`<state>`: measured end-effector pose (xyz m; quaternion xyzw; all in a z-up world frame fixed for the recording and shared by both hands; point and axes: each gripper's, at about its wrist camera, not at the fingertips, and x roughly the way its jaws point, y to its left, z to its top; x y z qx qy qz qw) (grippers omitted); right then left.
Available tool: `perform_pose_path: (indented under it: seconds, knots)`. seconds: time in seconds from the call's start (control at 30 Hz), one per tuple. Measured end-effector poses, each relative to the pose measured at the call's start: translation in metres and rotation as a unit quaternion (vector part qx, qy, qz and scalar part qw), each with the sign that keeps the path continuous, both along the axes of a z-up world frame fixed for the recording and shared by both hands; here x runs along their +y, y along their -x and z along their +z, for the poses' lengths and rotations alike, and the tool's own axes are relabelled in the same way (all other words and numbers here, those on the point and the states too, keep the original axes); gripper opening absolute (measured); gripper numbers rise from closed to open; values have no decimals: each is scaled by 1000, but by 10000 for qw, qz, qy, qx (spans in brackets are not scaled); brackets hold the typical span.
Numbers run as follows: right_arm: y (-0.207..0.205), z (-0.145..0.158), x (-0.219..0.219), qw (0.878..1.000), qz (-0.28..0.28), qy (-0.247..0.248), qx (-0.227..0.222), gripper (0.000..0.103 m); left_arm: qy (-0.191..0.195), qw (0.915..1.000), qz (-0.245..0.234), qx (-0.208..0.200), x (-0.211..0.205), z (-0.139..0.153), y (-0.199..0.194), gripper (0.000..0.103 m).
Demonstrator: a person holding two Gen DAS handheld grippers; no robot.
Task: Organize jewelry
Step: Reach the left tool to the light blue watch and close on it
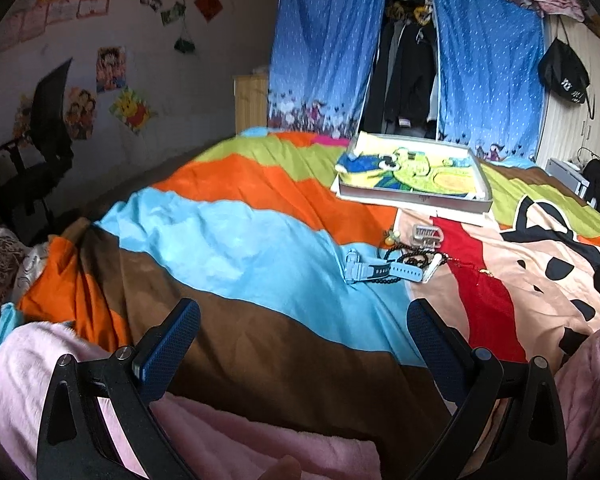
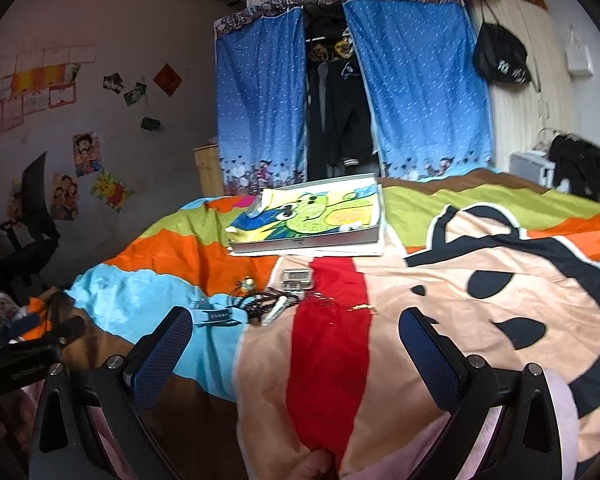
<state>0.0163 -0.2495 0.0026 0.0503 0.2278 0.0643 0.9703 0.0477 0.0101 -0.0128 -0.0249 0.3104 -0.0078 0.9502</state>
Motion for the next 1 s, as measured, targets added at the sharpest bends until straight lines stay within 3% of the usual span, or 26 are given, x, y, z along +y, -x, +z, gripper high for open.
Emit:
perform_pose_path:
  seconds: [0.3, 0.47, 0.7, 0.77, 0.83, 0.9, 1.0]
  knots:
    - [-64, -7, -9, 9924, 1080, -375, 455, 103, -52, 9985, -290, 452, 8, -3, -70, 101]
    - [-108, -22, -14, 9902, 1072, -313, 842, 103, -71, 9946, -709, 750, 6, -18, -112, 101]
    - [-154, -39, -15, 9890, 1057, -47, 1035, 103, 109, 9845, -1081, 1376, -4, -50, -159, 98]
    - [-165, -48, -16, 9873, 1063, -126, 1170, 99, 214, 9823, -1112, 1489, -7, -56, -169, 93]
    - [-175, -59, -17, 9842, 1094, -256, 1371, 80, 296, 9806, -1112, 1585, -8, -60, -178, 85]
    - [-187, -74, -16, 9788, 1144, -395, 1650, 67, 369, 9786, -1136, 1677, -11, -64, -186, 77]
    - [-200, -89, -11, 9714, 1270, -537, 1935, 61, 487, 9743, -1170, 1865, -15, -73, -199, 64]
